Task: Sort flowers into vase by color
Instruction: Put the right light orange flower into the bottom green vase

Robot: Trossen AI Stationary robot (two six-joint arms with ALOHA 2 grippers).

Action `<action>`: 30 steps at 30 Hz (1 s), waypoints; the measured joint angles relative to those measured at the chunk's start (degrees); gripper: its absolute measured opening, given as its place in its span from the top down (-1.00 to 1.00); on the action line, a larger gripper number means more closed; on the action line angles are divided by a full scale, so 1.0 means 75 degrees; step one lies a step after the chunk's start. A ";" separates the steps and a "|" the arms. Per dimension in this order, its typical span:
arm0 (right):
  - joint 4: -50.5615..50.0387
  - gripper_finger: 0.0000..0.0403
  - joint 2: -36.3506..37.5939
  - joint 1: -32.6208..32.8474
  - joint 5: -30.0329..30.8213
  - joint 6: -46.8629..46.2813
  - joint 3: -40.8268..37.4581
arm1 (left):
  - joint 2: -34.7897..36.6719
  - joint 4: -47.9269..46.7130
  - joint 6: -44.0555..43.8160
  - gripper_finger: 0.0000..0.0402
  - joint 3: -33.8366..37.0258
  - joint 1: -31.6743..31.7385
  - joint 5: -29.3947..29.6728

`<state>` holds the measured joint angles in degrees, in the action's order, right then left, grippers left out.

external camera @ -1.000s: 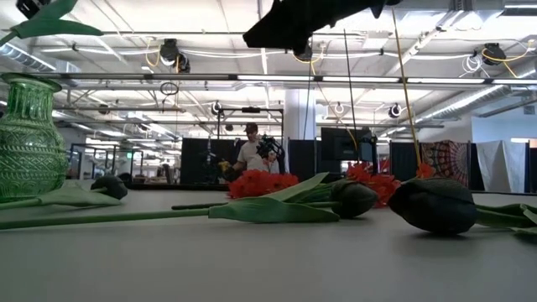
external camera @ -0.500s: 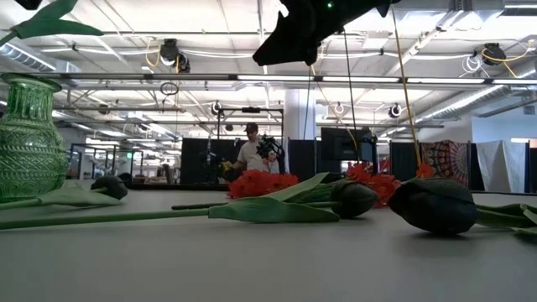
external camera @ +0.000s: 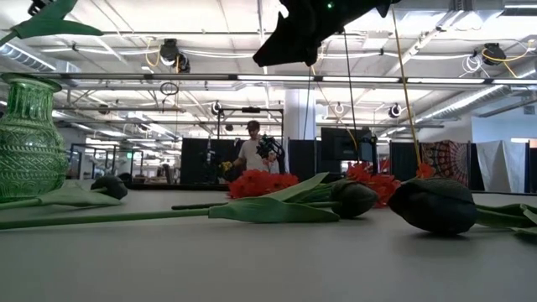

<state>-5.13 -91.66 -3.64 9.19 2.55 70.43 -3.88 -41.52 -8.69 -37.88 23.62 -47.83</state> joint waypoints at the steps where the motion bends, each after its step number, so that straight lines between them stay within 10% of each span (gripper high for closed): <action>1: 0.0000 0.43 -0.0003 0.0000 -0.0005 0.0002 0.0000 | 0.0000 0.0101 0.0005 0.92 0.0074 0.0000 -0.0113; 30: -0.0428 0.43 -0.0009 -0.0003 0.0001 0.0017 0.0000 | 0.0000 0.3432 -0.1775 0.92 0.1325 -0.0003 -0.1423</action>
<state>-8.34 -91.72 -3.66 9.19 2.68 70.43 -3.88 -15.78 -22.00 -27.94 23.59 -58.50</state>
